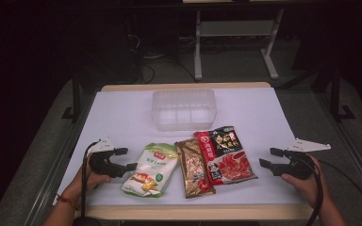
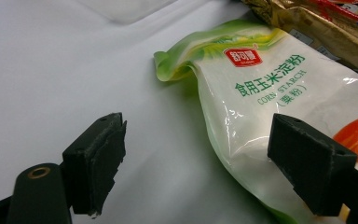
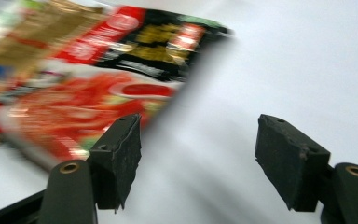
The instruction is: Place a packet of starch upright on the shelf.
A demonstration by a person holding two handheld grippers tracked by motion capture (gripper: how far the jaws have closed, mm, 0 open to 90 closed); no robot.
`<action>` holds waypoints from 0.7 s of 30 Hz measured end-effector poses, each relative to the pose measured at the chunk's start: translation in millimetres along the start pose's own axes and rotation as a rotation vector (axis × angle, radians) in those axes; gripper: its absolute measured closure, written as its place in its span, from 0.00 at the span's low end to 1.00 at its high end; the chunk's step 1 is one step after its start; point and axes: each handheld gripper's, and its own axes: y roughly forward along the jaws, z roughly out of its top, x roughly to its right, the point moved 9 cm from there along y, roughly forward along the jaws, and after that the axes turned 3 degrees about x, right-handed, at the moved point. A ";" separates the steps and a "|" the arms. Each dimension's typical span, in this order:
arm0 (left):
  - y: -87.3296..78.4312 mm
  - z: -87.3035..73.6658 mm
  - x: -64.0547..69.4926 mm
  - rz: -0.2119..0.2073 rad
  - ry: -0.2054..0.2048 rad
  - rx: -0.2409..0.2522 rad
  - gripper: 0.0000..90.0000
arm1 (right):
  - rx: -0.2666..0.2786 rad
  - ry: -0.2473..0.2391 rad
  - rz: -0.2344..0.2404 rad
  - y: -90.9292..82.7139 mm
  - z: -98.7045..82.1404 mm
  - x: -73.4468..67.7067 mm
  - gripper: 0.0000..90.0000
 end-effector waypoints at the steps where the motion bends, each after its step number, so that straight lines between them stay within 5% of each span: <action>1: 1.0 0.1 0.5 -0.004 -0.001 -0.001 0.21 | -0.012 -0.006 -0.020 2.1 -1.4 1.6 0.34; 11: 13.5 9.8 2.2 -0.047 -0.049 -0.047 0.19 | -0.015 -0.052 -0.017 17.7 9.4 -7.7 0.34; 15: 27.9 4.9 4.6 -0.062 -0.068 -0.131 0.17 | -0.019 -0.061 -0.001 23.5 12.1 -10.7 0.34; 21: 41.1 11.2 5.6 -0.102 -0.088 -0.157 0.14 | -0.034 -0.071 0.017 31.6 12.8 -12.5 0.34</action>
